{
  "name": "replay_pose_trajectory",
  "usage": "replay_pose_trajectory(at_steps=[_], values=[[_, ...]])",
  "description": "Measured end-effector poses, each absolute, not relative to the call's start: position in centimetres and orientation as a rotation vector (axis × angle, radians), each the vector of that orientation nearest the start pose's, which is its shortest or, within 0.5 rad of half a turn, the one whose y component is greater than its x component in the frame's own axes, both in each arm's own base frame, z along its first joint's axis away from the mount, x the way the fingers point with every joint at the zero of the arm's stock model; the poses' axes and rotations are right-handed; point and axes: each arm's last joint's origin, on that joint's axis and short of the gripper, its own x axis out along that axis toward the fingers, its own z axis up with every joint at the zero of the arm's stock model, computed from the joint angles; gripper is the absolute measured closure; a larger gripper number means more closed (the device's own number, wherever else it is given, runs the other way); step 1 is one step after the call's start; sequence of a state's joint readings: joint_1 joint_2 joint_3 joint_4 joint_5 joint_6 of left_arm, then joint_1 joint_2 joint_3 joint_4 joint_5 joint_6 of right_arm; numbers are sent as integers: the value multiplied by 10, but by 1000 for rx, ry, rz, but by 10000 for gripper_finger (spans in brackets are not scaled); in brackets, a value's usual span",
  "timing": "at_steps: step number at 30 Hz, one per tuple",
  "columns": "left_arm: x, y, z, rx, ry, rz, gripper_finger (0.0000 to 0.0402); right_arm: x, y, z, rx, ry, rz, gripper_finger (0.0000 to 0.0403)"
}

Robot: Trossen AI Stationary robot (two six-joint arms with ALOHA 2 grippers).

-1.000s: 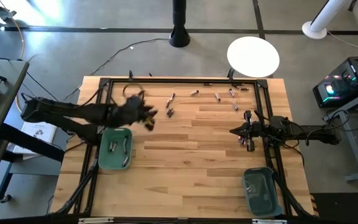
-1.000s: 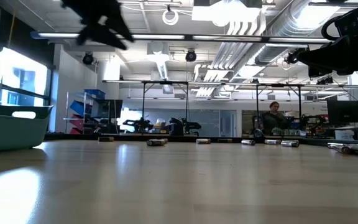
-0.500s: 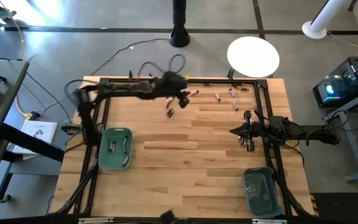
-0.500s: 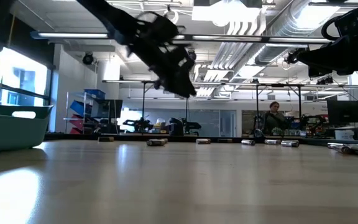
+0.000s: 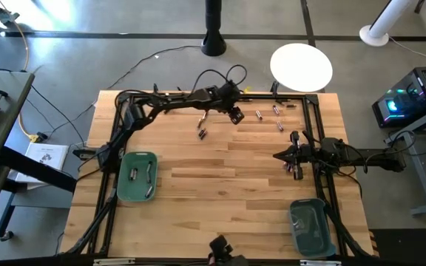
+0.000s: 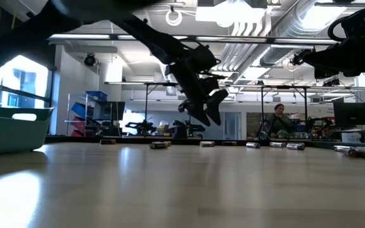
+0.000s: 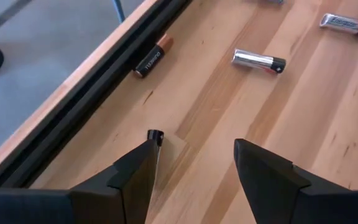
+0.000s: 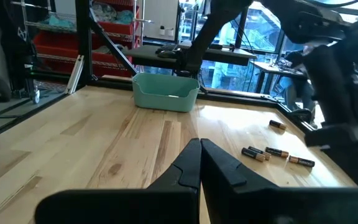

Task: Sort batteries
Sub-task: Put the silver battery into the green bin

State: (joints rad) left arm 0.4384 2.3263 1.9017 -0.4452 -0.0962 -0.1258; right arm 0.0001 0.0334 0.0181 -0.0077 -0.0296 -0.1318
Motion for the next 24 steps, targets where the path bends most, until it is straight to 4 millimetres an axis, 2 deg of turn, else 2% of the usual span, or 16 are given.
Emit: replay_pose_trajectory(at_steps=[7, 16, 19, 24], values=[[470, 234, 170, -262, 948, 539, 198, 99, 1, 166, -132, 21, 31, 402], [447, 271, 171, -289, 1060, 454, 198, 99, 1, 166, -132, 21, 31, 402], [441, 270, 173, -281, 1104, 438, 200, 99, 1, 166, -131, 21, 31, 402], [443, 248, 208, -173, 1064, 391, 214, 99, 1, 166, -131, 21, 31, 402]])
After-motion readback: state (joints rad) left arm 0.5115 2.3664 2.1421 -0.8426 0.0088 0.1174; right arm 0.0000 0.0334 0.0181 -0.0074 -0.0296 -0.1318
